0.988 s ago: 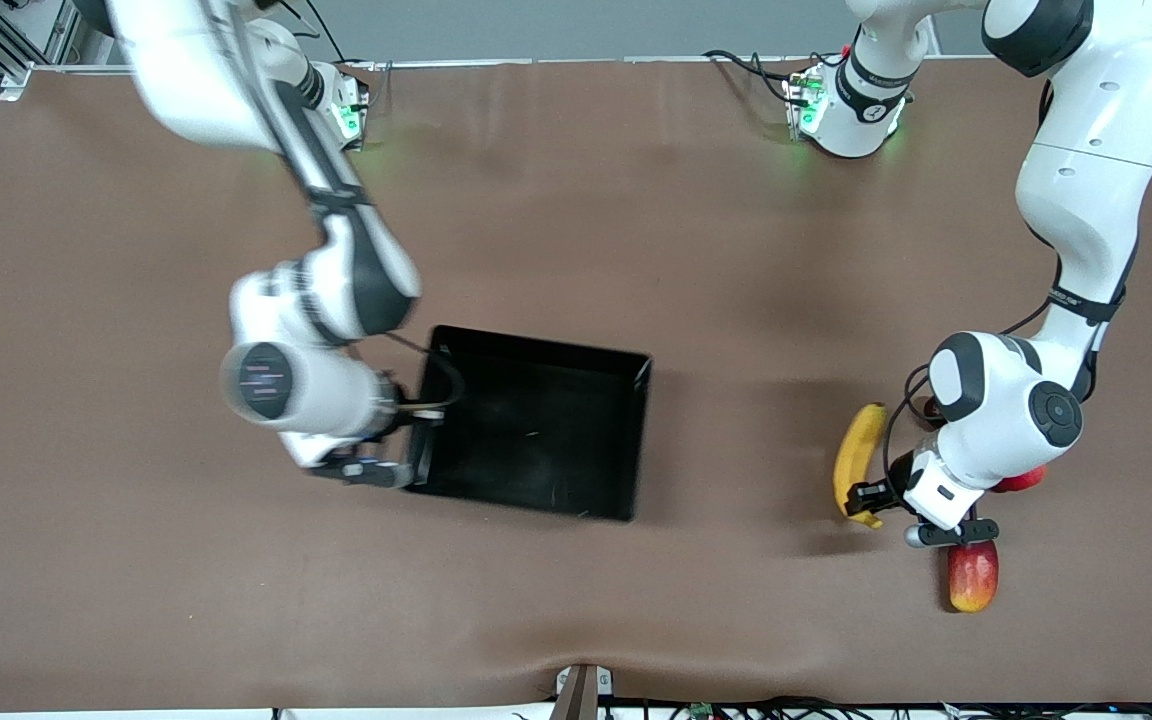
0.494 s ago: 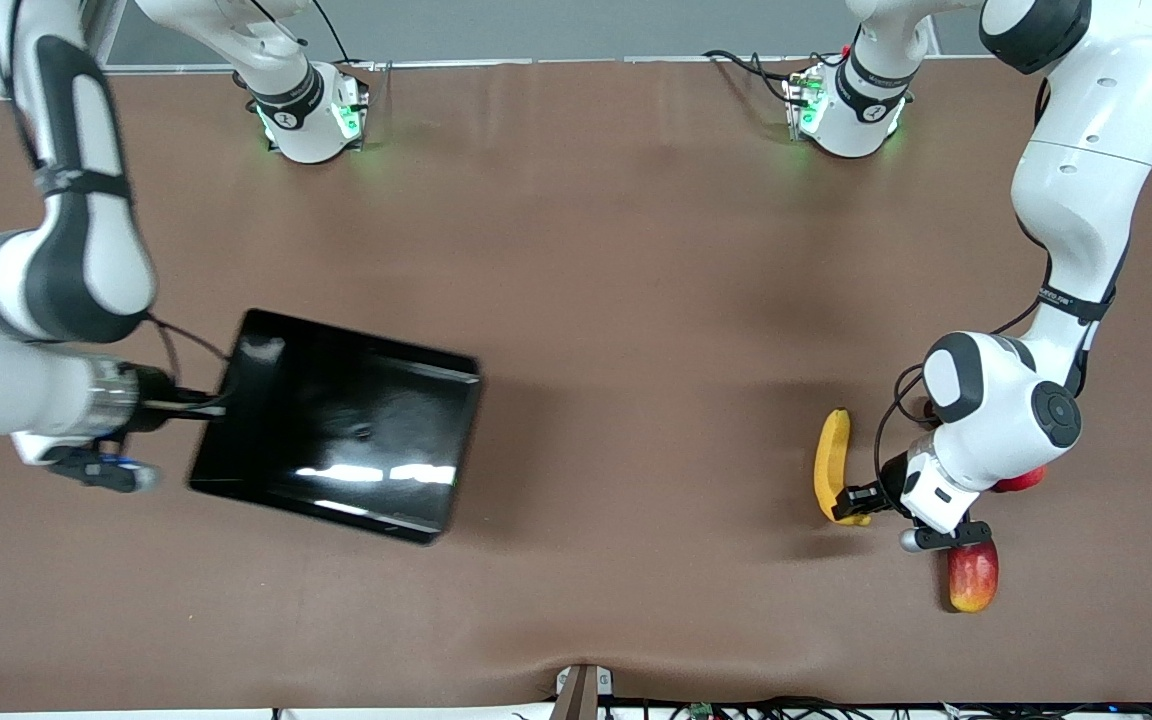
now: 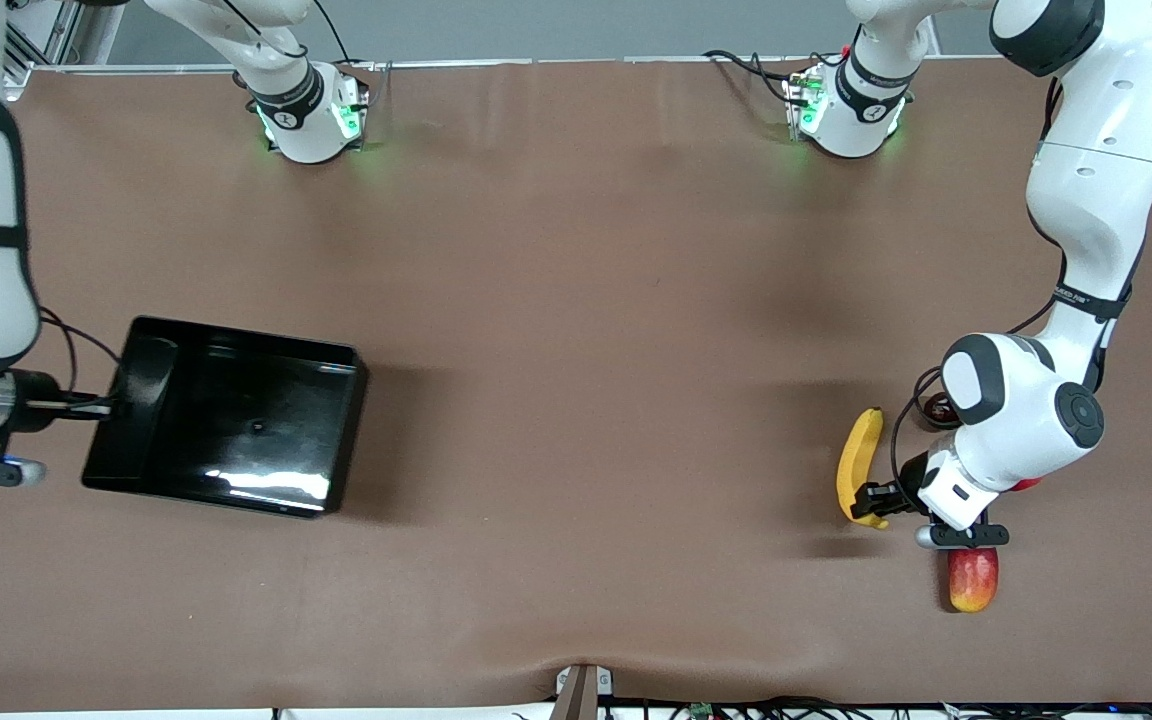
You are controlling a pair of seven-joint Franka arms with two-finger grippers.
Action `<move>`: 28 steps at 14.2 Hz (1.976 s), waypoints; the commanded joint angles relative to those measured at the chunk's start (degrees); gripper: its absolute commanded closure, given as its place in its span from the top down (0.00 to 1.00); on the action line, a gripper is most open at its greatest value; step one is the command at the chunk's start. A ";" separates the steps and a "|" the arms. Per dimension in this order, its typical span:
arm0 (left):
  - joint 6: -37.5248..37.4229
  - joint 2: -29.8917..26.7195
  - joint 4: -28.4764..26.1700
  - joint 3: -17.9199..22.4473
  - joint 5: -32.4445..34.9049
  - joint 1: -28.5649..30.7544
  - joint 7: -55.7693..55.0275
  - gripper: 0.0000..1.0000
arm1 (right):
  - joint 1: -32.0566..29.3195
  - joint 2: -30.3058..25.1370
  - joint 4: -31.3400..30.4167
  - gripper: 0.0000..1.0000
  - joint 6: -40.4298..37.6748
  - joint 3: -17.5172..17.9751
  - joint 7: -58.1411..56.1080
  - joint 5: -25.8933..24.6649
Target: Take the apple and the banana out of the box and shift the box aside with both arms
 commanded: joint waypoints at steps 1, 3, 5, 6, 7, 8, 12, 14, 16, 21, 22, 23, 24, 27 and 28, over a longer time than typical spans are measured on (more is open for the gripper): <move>-1.27 -1.14 -0.47 -0.48 -0.57 0.50 1.29 1.00 | -5.45 2.86 -3.34 0.00 6.14 1.55 -8.44 0.23; -3.56 -2.37 -0.29 -0.65 -0.84 0.49 1.02 1.00 | -7.04 4.70 -3.88 0.00 8.54 1.55 -12.06 0.58; -5.93 -3.77 -0.12 -1.18 -1.19 0.41 0.59 1.00 | -7.66 5.67 -3.88 0.00 8.63 1.64 -12.69 0.67; -7.16 -4.91 -0.12 -1.79 -1.28 0.41 0.41 1.00 | -7.75 5.85 -3.88 0.00 8.72 1.64 -12.69 0.67; -8.56 -6.14 -0.20 -1.88 -1.28 0.32 0.32 1.00 | -7.75 6.12 -3.80 0.00 8.63 1.64 -12.69 0.76; -11.01 -7.98 -0.20 -2.06 -1.28 0.23 0.23 1.00 | -7.75 6.21 -3.45 0.39 8.45 1.64 -12.60 0.76; -23.05 -16.59 0.06 -2.06 -1.19 0.32 0.23 1.00 | -6.97 5.42 -0.20 1.00 8.27 1.73 -12.43 1.11; -29.63 -21.07 0.06 -1.62 -1.10 0.41 -0.12 1.00 | -6.96 5.76 5.66 1.00 8.10 1.99 -13.21 1.02; -36.41 -25.47 0.23 -1.44 -0.66 0.41 -3.18 1.00 | -5.21 5.50 9.72 1.00 8.10 1.99 -14.09 0.85; -43.28 -34.09 0.24 -1.44 -0.49 1.55 -3.90 1.00 | 2.68 4.02 16.86 1.00 7.05 1.81 -13.22 0.32; -44.51 -35.84 0.24 -1.36 -0.49 1.90 -3.73 1.00 | 4.71 1.75 16.77 1.00 5.74 1.55 -11.48 0.41; -46.18 -37.16 0.24 -1.36 -0.49 1.99 -3.72 1.00 | 5.60 0.33 16.42 1.00 3.55 1.72 -6.67 0.41; -47.32 -38.22 0.24 -1.44 -0.40 1.99 -3.64 1.00 | 6.82 -1.68 16.24 1.00 -0.82 1.90 -1.14 0.41; -50.57 -39.10 3.92 -0.05 0.57 1.12 -3.28 1.00 | 11.84 -8.62 15.81 1.00 -12.34 1.72 14.61 -4.84; -50.67 -40.85 3.58 4.49 1.87 -2.98 -3.11 1.00 | 11.85 -11.00 15.02 1.00 -14.99 1.81 14.73 -5.04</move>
